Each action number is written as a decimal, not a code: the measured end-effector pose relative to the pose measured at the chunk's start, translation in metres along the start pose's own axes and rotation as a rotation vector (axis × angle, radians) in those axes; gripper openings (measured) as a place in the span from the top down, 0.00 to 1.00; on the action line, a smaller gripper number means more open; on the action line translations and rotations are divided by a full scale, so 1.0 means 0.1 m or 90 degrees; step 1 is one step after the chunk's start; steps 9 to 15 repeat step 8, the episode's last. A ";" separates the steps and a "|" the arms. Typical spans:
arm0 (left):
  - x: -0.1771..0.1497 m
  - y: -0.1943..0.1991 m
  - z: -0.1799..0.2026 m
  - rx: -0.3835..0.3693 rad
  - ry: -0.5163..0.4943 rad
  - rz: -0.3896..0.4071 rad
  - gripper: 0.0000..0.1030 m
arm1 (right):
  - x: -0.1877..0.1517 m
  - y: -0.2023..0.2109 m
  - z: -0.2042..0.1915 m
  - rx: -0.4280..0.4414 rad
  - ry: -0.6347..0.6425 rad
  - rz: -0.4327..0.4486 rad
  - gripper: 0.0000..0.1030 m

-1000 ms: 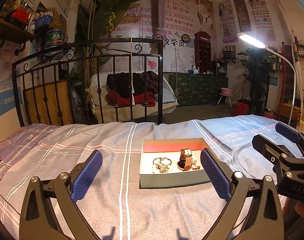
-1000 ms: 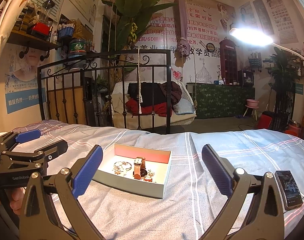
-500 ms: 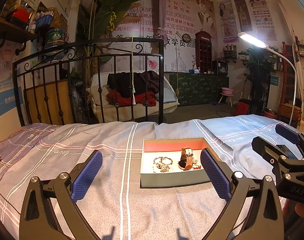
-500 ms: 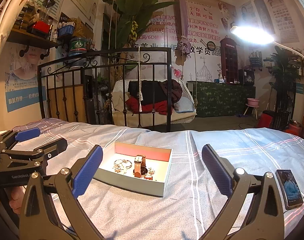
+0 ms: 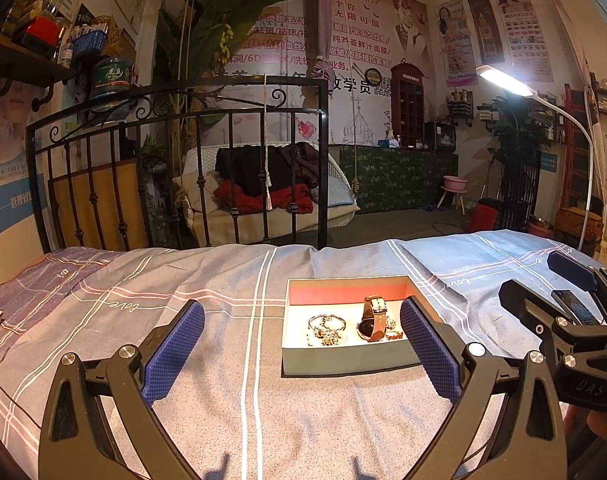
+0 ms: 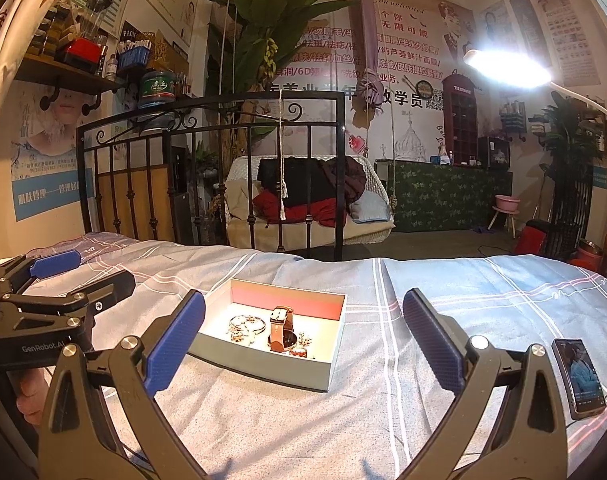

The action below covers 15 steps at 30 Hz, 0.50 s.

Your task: Organize jewelry

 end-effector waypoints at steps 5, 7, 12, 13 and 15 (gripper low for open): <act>-0.01 -0.04 -0.02 -0.005 -0.001 -0.011 0.06 | 0.01 0.00 0.00 0.001 0.003 -0.002 0.05; -0.01 -0.04 -0.01 -0.005 -0.001 -0.014 0.06 | 0.01 -0.01 0.00 0.000 0.003 -0.004 0.05; -0.02 -0.05 -0.02 -0.006 -0.002 -0.015 0.06 | 0.01 -0.01 0.01 -0.001 0.002 -0.006 0.05; -0.02 -0.05 -0.02 -0.006 -0.002 -0.015 0.06 | 0.01 -0.01 0.01 -0.001 0.002 -0.006 0.05; -0.02 -0.05 -0.02 -0.006 -0.002 -0.015 0.06 | 0.01 -0.01 0.01 -0.001 0.002 -0.006 0.05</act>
Point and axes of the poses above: each gripper's, at about its wrist camera, not at the fingertips, and y roughly against the way its jaws point, z to its right, x to its top, the point moved 4 cm from there along -y, roughly the way its jaws point, and after that the axes turned 10 degrees about -y, right-handed, at the moved point
